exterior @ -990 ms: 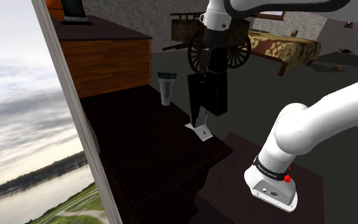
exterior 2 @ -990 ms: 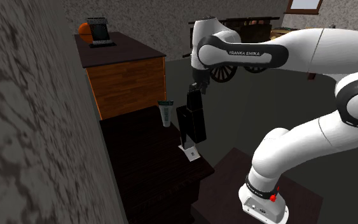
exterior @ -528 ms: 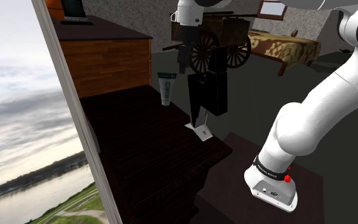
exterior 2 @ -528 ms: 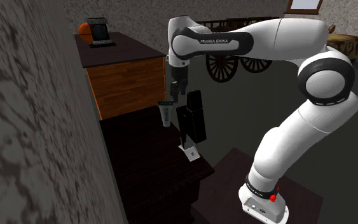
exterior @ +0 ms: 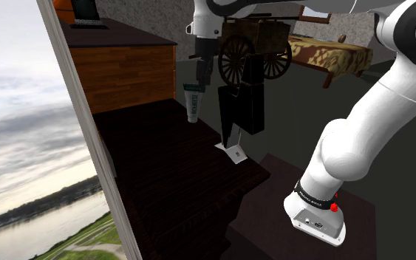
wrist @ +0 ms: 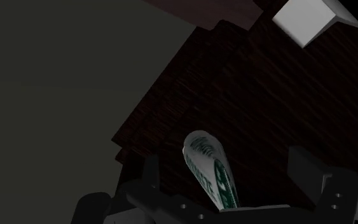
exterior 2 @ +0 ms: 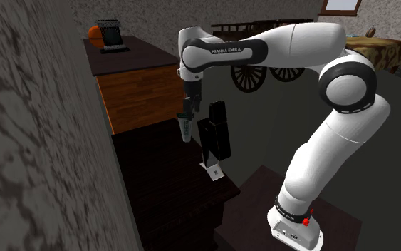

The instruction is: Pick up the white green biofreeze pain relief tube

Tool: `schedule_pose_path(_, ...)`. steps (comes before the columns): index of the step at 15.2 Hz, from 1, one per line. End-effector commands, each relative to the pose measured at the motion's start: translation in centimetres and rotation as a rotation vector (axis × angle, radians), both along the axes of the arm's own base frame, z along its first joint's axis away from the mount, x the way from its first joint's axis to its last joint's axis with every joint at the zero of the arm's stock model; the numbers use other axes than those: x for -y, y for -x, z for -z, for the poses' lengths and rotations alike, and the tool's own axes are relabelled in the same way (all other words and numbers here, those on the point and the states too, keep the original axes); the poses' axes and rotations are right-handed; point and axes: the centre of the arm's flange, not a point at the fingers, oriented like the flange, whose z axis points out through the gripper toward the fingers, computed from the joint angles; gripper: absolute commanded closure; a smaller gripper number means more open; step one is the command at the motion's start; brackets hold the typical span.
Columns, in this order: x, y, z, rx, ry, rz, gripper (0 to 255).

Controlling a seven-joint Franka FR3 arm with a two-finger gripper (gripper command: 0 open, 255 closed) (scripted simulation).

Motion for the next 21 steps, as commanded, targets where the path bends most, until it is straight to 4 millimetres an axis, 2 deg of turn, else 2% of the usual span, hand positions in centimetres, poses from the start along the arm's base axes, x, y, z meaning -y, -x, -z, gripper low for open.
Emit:
schedule_pose_path(1, 0.0, 0.0, 1.3, 0.0, 0.0, 0.0, 0)
schedule_pose_path(3, 0.0, 0.0, 1.3, 0.0, 0.0, 0.0, 0)
schedule_pose_path(4, 0.0, 0.0, 1.3, 0.0, 0.0, 0.0, 255)
schedule_pose_path(13, 0.0, 0.0, 1.3, 0.0, 0.0, 0.0, 255)
schedule_pose_path(21, 0.0, 0.0, -2.9, 0.0, 0.0, 0.0, 255)
